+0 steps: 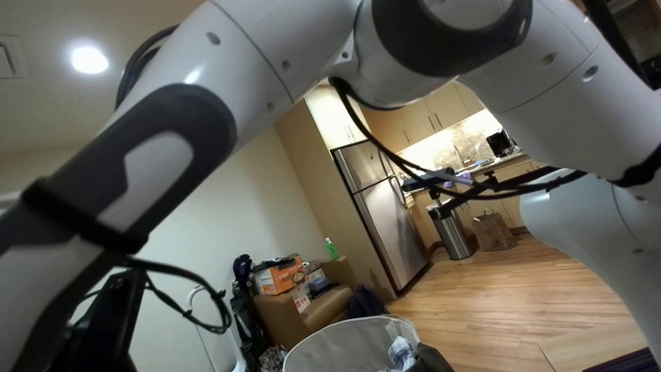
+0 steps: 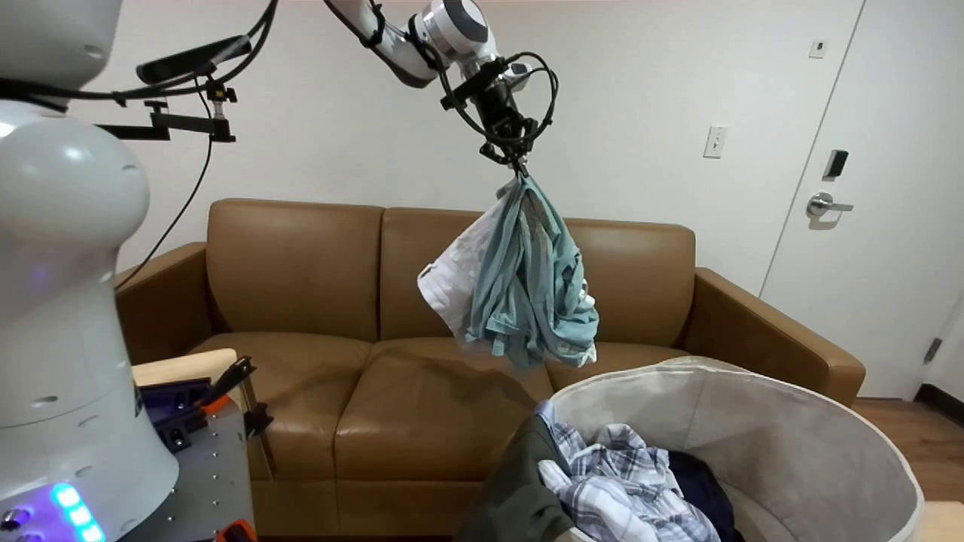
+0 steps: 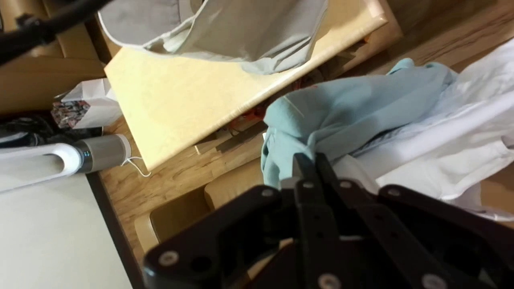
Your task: Pick up the clothing from the sofa and put it in the laundry bag
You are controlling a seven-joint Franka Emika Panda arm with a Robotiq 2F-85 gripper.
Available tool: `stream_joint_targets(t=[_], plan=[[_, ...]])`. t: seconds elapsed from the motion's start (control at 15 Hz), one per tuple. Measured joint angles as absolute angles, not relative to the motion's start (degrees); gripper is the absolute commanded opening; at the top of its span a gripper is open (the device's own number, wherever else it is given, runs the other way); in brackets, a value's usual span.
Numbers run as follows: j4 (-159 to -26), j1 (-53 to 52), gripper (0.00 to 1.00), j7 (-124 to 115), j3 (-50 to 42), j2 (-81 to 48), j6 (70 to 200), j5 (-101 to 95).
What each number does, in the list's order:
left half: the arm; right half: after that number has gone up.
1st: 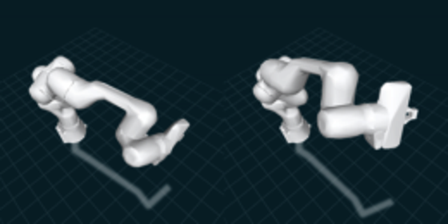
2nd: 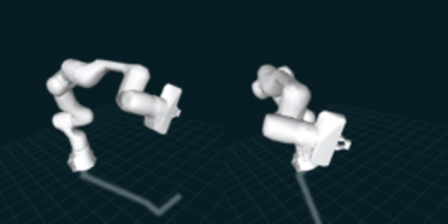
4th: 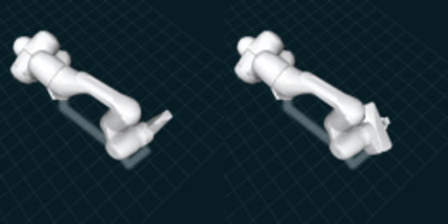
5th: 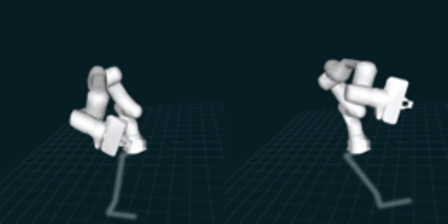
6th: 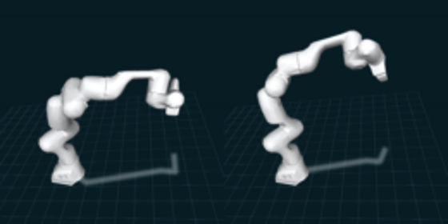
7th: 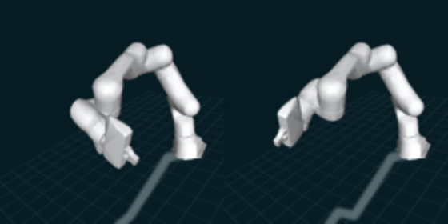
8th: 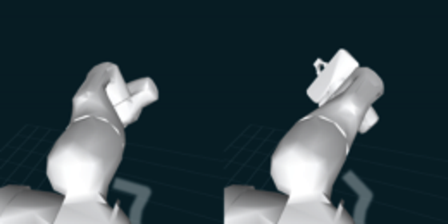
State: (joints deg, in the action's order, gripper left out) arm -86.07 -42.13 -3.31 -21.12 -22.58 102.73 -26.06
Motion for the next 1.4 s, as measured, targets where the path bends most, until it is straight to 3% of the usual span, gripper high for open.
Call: stream_joint_targets(t=[0.47, 0.73, 1.07, 1.4], plan=[[-102.78, -42.47, 0.04, -17.27, -22.63, -1.87, 102.69, -26.47], [-104.91, -42.83, 0.02, -18.38, -22.64, 0.00, 102.69, -26.49], [-103.30, -26.27, 0.02, -21.43, -8.38, 2.73, 102.58, -26.48], [-101.88, -13.00, 0.02, -25.38, -1.45, 13.35, 98.28, -26.26]])
